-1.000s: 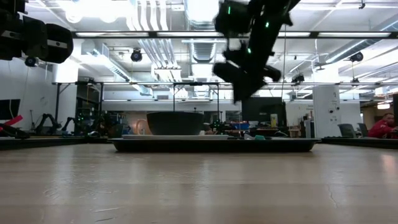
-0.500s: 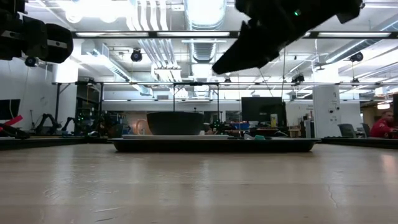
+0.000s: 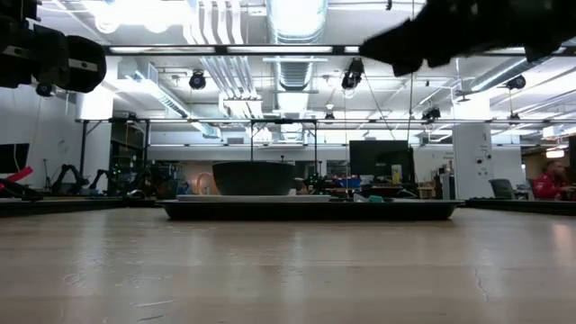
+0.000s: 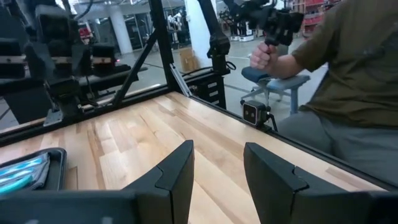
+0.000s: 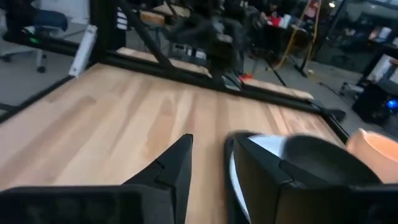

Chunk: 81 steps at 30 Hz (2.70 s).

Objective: Set up tray
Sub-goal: Return to Home Position

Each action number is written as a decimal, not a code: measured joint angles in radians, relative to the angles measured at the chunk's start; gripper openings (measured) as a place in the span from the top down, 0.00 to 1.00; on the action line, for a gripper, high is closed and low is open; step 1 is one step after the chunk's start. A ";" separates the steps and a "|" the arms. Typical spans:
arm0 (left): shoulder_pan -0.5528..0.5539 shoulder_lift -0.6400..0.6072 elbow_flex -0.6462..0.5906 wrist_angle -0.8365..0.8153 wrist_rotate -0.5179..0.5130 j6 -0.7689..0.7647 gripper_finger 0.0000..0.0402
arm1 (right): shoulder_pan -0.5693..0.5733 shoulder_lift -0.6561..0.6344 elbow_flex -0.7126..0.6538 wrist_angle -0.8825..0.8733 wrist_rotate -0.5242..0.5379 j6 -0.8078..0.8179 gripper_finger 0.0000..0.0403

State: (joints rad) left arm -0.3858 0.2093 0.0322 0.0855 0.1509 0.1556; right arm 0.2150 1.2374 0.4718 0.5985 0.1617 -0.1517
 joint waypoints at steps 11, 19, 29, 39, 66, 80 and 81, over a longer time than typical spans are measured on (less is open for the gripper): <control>0.000 0.005 0.000 0.000 0.000 0.000 0.70 | -0.096 -0.232 -0.188 0.099 -0.071 -0.098 0.75; 0.000 0.011 0.000 0.001 0.000 0.000 0.70 | -0.095 -0.465 -0.330 0.152 -0.103 -0.118 0.76; 0.000 0.013 0.000 0.000 0.000 0.000 0.70 | -0.095 -0.691 -0.431 0.131 -0.250 -0.106 0.76; 0.000 0.013 0.000 0.000 0.000 0.000 0.70 | -0.095 -0.841 -0.463 0.002 -0.256 -0.064 0.77; 0.000 0.013 0.000 0.000 0.000 0.000 0.70 | -0.095 -1.202 -0.463 -0.562 -0.345 -0.004 0.80; 0.000 0.013 0.000 0.000 0.000 0.000 0.70 | -0.095 -1.143 -0.462 -0.563 -0.345 0.040 0.78; 0.000 0.013 0.000 0.000 0.000 0.000 0.70 | -0.095 -1.143 -0.462 -0.563 -0.345 0.041 0.78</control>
State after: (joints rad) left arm -0.3855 0.2222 0.0322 0.0856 0.1509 0.1558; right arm 0.1196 0.0940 0.0093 0.0357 -0.1833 -0.1107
